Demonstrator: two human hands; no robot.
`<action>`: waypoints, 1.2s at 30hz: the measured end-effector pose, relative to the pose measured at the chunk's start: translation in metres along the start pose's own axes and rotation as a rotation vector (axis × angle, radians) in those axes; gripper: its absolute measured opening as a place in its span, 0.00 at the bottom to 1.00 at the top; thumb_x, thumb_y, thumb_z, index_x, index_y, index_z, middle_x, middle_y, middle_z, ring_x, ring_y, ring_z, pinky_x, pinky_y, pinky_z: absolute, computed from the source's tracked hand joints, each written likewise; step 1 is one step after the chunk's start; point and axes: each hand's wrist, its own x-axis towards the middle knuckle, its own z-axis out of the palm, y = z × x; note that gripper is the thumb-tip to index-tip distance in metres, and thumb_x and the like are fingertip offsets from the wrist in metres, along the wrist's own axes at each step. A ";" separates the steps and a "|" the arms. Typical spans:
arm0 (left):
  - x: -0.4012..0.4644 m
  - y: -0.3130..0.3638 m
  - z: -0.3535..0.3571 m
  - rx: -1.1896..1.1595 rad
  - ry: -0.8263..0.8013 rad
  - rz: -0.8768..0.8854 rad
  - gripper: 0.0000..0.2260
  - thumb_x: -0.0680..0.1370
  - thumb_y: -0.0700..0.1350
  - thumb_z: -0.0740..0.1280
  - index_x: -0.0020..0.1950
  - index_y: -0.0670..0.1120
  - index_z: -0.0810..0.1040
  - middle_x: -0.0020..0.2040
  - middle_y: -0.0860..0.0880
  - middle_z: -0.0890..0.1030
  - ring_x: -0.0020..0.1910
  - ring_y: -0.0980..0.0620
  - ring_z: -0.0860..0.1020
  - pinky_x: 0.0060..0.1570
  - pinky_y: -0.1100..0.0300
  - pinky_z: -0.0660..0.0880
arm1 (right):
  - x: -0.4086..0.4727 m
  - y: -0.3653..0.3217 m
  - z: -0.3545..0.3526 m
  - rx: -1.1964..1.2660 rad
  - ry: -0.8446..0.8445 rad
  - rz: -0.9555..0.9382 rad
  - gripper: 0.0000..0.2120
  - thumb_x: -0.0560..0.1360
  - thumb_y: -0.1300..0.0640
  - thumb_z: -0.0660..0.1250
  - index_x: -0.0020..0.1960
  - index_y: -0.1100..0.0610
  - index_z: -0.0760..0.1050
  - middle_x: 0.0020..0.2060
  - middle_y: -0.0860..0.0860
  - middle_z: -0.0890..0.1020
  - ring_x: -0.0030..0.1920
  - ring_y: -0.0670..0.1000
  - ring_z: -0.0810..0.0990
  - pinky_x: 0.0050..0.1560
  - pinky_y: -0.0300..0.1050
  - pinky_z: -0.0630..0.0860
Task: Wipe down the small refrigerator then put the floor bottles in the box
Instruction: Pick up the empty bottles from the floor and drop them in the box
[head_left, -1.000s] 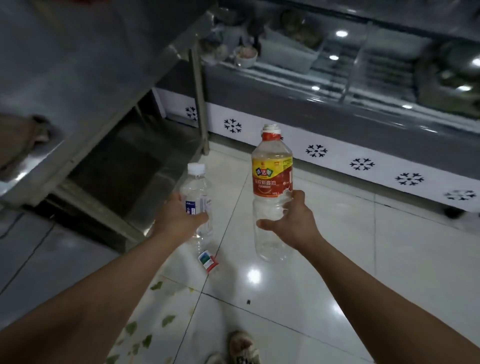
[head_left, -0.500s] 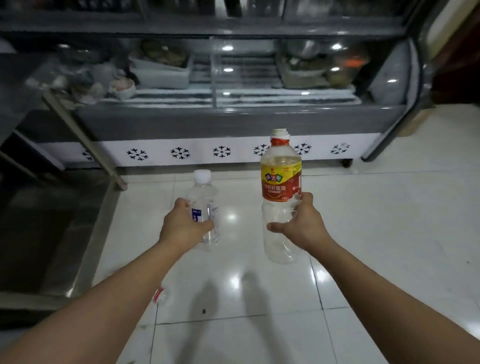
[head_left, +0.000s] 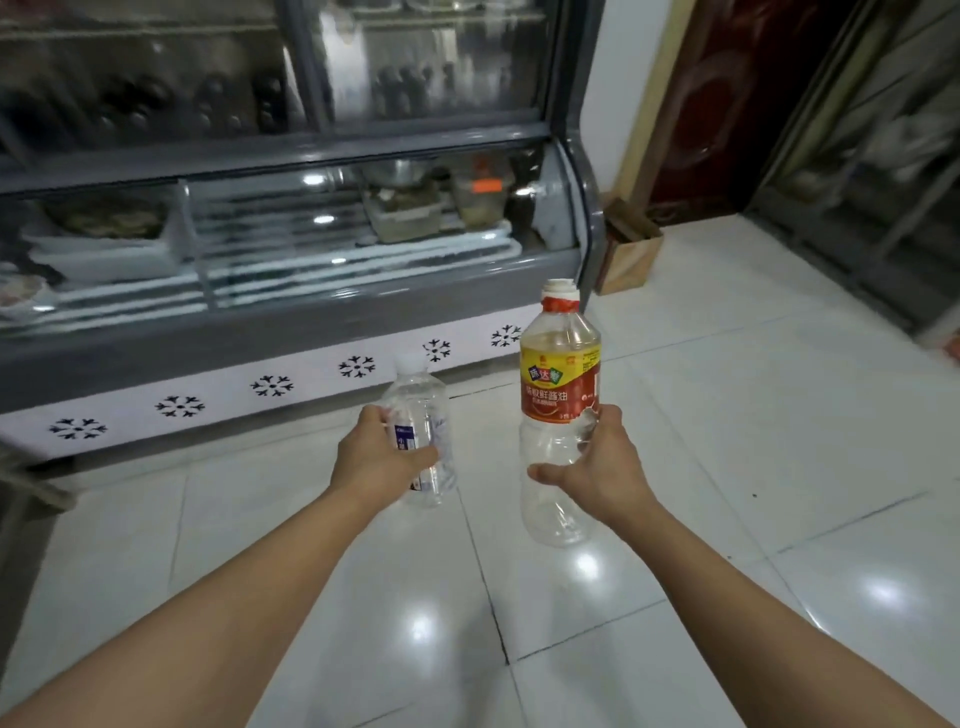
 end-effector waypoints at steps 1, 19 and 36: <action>0.002 0.016 0.014 0.005 -0.014 0.012 0.22 0.68 0.47 0.76 0.55 0.50 0.68 0.42 0.57 0.74 0.38 0.61 0.73 0.26 0.68 0.67 | 0.007 0.006 -0.017 0.009 0.020 0.009 0.43 0.60 0.54 0.81 0.66 0.54 0.59 0.59 0.52 0.72 0.57 0.52 0.73 0.53 0.44 0.70; 0.183 0.275 0.206 0.078 -0.264 0.265 0.20 0.67 0.48 0.76 0.51 0.52 0.69 0.42 0.57 0.76 0.39 0.60 0.75 0.32 0.64 0.69 | 0.224 0.022 -0.250 0.034 0.368 0.124 0.39 0.59 0.54 0.81 0.62 0.55 0.61 0.56 0.51 0.75 0.52 0.52 0.75 0.50 0.44 0.72; 0.380 0.498 0.410 0.141 -0.206 0.224 0.20 0.68 0.48 0.76 0.52 0.50 0.68 0.47 0.52 0.76 0.45 0.51 0.76 0.43 0.57 0.73 | 0.543 0.053 -0.434 0.099 0.345 0.093 0.40 0.61 0.52 0.81 0.64 0.54 0.61 0.57 0.50 0.74 0.52 0.50 0.74 0.48 0.43 0.71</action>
